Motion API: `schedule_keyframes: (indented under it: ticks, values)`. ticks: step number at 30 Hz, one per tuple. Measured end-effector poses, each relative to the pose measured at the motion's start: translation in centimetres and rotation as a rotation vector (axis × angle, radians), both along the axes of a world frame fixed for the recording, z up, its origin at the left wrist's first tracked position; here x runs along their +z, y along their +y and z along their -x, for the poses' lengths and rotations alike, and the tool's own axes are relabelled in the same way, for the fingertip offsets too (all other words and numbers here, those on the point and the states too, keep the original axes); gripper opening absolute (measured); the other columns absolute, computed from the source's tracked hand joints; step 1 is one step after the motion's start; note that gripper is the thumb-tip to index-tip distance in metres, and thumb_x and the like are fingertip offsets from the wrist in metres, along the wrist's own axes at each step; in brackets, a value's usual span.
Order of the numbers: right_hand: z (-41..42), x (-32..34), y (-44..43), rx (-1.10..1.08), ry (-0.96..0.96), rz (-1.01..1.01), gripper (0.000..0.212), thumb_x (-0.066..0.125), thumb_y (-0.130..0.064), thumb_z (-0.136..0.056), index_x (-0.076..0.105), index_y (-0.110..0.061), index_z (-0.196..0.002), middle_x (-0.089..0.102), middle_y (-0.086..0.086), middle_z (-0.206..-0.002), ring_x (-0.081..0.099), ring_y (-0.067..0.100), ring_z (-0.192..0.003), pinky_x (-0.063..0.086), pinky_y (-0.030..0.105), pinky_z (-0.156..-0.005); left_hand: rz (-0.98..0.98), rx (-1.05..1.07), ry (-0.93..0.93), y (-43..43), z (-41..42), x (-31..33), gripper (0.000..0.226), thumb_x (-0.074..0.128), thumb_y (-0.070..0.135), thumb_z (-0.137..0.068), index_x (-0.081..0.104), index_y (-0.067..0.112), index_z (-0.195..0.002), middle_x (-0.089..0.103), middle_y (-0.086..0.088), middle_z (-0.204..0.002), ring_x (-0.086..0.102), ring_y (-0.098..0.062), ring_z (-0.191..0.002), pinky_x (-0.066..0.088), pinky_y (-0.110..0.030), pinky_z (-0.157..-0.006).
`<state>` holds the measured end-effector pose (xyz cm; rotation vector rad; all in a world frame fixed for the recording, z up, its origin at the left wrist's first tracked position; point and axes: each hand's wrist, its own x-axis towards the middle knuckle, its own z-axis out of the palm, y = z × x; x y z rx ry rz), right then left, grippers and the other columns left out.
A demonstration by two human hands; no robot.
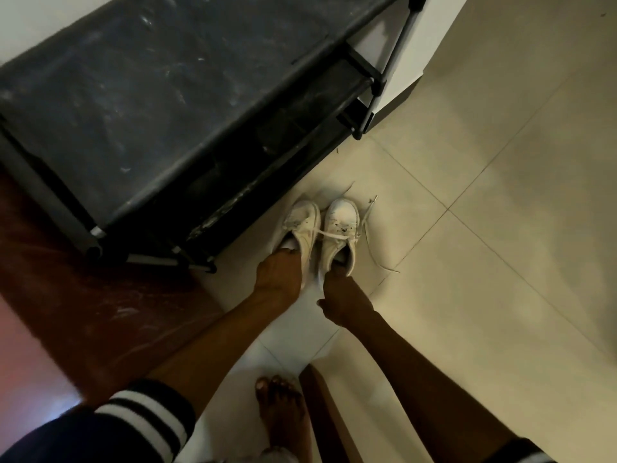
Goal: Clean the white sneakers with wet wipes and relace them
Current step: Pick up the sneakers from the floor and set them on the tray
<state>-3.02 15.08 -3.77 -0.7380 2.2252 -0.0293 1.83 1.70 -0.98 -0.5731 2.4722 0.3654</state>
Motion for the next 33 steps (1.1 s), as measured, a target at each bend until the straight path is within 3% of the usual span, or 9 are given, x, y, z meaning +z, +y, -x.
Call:
schedule_keyframes:
  ticks: [3, 6, 10, 14, 19, 23, 28, 31, 33]
  values:
    - [0.1, 2.1, -0.4, -0.092, 0.147, 0.147, 0.062, 0.067, -0.019, -0.089, 0.028, -0.006, -0.135, 0.057, 0.022, -0.121, 0.065, 0.037, -0.093, 0.055, 0.043, -0.074, -0.012, 0.02, 0.054, 0.1, 0.4, 2.1, 0.039, 0.037, 0.02, -0.11, 0.039, 0.008, -0.147, 0.05, -0.01, -0.148, 0.051, -0.021, -0.133, 0.039, -0.026, -0.105]
    - [0.8, 5.8, -0.6, -0.153, 0.169, 0.18, 0.071, 0.063, -0.009, -0.088, 0.019, -0.013, -0.143, 0.062, 0.019, -0.112, 0.066, 0.038, -0.086, 0.052, 0.04, -0.067, -0.029, 0.041, 0.117, -0.1, 0.7, 6.1, 0.044, 0.046, 0.02, -0.106, 0.038, 0.01, -0.148, 0.051, -0.01, -0.147, 0.054, -0.023, -0.13, 0.044, -0.029, -0.102]
    - [0.3, 12.2, -0.1, -0.139, 0.216, 0.185, 0.061, 0.059, -0.012, -0.09, 0.028, -0.004, -0.142, 0.065, 0.018, -0.115, 0.066, 0.038, -0.095, 0.051, 0.039, -0.073, -0.016, 0.064, 0.136, 0.3, 0.0, 13.1, 0.047, 0.051, 0.013, -0.102, 0.04, 0.01, -0.148, 0.053, -0.013, -0.144, 0.058, -0.029, -0.125, 0.049, -0.034, -0.096]
    - [-0.9, 19.6, 0.6, -0.109, 0.349, 0.224, 0.062, 0.063, -0.023, -0.089, 0.032, -0.004, -0.14, 0.069, 0.014, -0.11, 0.068, 0.035, -0.09, 0.049, 0.036, -0.068, 0.031, 0.074, 0.192, 1.8, -2.0, 20.7, 0.04, 0.053, 0.01, -0.098, 0.05, 0.013, -0.138, 0.06, -0.011, -0.133, 0.063, -0.029, -0.116, 0.052, -0.036, -0.089]
    - [-2.5, 30.9, 1.8, 0.02, 0.532, 0.232, 0.067, 0.059, -0.025, -0.093, 0.026, 0.0, -0.145, 0.068, 0.015, -0.113, 0.069, 0.033, -0.09, 0.051, 0.035, -0.072, 0.092, 0.155, 0.385, 3.6, -4.8, 30.5, 0.033, 0.056, 0.004, -0.093, 0.059, 0.015, -0.124, 0.067, -0.006, -0.122, 0.067, -0.028, -0.106, 0.05, -0.034, -0.077]
    - [-4.6, 40.3, 1.8, 0.108, 0.668, 0.429, 0.048, 0.054, -0.024, -0.094, 0.038, 0.0, -0.133, 0.07, 0.012, -0.105, 0.069, 0.033, -0.082, 0.042, 0.033, -0.06, 0.167, 0.19, 0.525, 4.5, -8.5, 37.7, 0.029, 0.058, 0.006, -0.092, 0.06, 0.014, -0.12, 0.067, -0.004, -0.119, 0.066, -0.026, -0.101, 0.049, -0.035, -0.074]
    - [-10.4, 50.9, -0.1, 0.281, 0.754, 0.646, 0.044, 0.063, -0.027, -0.091, 0.044, -0.005, -0.124, 0.069, 0.011, -0.103, 0.07, 0.033, -0.086, 0.038, 0.029, -0.061, 0.272, 0.323, 0.664, 4.0, -16.3, 47.3, 0.038, 0.055, 0.011, -0.094, 0.056, 0.015, -0.131, 0.064, -0.007, -0.128, 0.064, -0.028, -0.109, 0.052, -0.037, -0.085]
    - [-15.5, 55.1, -1.9, 0.441, 0.781, 0.799, 0.039, 0.063, -0.023, -0.091, 0.047, -0.004, -0.121, 0.069, 0.012, -0.094, 0.07, 0.034, -0.079, 0.047, 0.032, -0.059, 0.438, 0.411, 0.702, 3.2, -22.8, 52.0, 0.026, 0.052, 0.005, -0.089, 0.059, 0.011, -0.114, 0.067, -0.009, -0.115, 0.065, -0.032, -0.099, 0.043, -0.037, -0.066]
    - [-18.7, 56.8, -3.3, 0.532, 0.786, 0.856, 0.037, 0.06, -0.02, -0.092, 0.045, -0.004, -0.121, 0.068, 0.011, -0.095, 0.07, 0.032, -0.079, 0.051, 0.035, -0.061, 0.525, 0.457, 0.727, 2.9, -27.1, 54.3, 0.021, 0.052, 0.004, -0.087, 0.059, 0.01, -0.106, 0.067, -0.009, -0.105, 0.064, -0.033, -0.088, 0.037, -0.035, -0.061]
